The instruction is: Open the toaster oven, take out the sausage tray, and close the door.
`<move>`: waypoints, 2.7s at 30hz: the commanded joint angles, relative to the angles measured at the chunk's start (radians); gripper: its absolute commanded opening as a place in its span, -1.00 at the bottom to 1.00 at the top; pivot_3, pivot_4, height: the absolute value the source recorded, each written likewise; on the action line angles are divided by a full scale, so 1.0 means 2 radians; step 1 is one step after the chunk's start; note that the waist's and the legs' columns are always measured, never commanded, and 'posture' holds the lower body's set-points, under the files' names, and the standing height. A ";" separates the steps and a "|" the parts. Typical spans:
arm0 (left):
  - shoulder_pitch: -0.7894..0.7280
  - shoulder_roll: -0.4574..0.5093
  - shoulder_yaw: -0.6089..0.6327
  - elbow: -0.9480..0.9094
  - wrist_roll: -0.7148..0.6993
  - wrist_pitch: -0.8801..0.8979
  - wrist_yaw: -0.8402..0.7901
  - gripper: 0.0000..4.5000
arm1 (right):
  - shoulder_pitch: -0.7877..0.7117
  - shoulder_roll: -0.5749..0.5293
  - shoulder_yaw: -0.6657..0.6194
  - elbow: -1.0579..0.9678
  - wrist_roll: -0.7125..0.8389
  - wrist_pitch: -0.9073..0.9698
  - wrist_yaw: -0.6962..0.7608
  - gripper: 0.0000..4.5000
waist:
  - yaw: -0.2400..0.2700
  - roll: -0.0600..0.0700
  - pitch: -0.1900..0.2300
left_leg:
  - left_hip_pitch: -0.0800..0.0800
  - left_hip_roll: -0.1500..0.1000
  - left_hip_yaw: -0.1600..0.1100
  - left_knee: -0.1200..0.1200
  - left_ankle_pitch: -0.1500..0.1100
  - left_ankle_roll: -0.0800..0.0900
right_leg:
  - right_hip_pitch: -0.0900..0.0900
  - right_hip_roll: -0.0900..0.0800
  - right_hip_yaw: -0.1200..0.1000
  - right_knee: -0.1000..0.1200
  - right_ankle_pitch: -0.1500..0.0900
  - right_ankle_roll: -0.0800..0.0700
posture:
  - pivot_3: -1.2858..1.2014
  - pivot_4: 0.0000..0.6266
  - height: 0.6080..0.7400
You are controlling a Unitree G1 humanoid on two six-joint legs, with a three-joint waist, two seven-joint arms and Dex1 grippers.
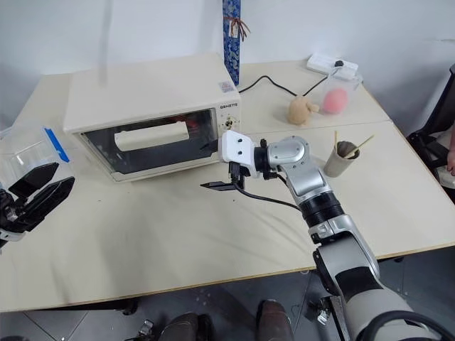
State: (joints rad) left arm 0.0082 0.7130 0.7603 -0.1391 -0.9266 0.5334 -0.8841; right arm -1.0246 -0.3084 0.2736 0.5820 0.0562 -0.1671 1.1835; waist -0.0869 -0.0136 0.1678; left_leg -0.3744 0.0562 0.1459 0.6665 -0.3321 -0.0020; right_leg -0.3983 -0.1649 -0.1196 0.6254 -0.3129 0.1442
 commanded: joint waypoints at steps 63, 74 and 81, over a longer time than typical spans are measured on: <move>-0.187 0.094 -0.174 0.186 0.087 0.021 -0.135 -0.98 | 0.171 -0.054 0.022 -0.384 0.028 0.220 -0.023 1.00 | 0.004 0.000 0.002 | -0.001 0.001 0.004 0.000 -0.001 -0.001 | -0.003 0.001 0.000 0.001 0.000 0.000 | 0.03 -0.52 1.00; -0.176 0.098 -0.202 0.180 0.113 0.024 -0.162 -0.98 | 0.238 -0.168 0.022 -0.433 0.008 0.275 -0.010 1.00 | 0.011 -0.001 0.002 | -0.001 0.001 0.004 0.000 -0.001 -0.001 | -0.003 0.001 0.000 0.001 0.000 0.000 | 0.03 -0.52 1.00; -0.164 0.094 -0.224 0.179 0.138 0.010 -0.179 -0.98 | 0.291 -0.235 -0.048 -0.476 0.048 0.373 -0.025 1.00 | 0.021 -0.001 0.002 | -0.001 0.001 0.004 0.002 -0.001 -0.001 | -0.003 0.001 0.000 0.001 0.000 0.000 | 0.03 -0.52 1.00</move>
State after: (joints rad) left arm -0.3308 0.8872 0.3110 0.2411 -0.6607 0.5678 -1.2216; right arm -0.4516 -0.7556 0.2435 -0.3243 0.1177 0.5347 1.1527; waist -0.0453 -0.0159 0.1713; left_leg -0.3772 0.0582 0.1547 0.6701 -0.3336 -0.0042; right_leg -0.4044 -0.1620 -0.1198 0.6273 -0.3130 0.1440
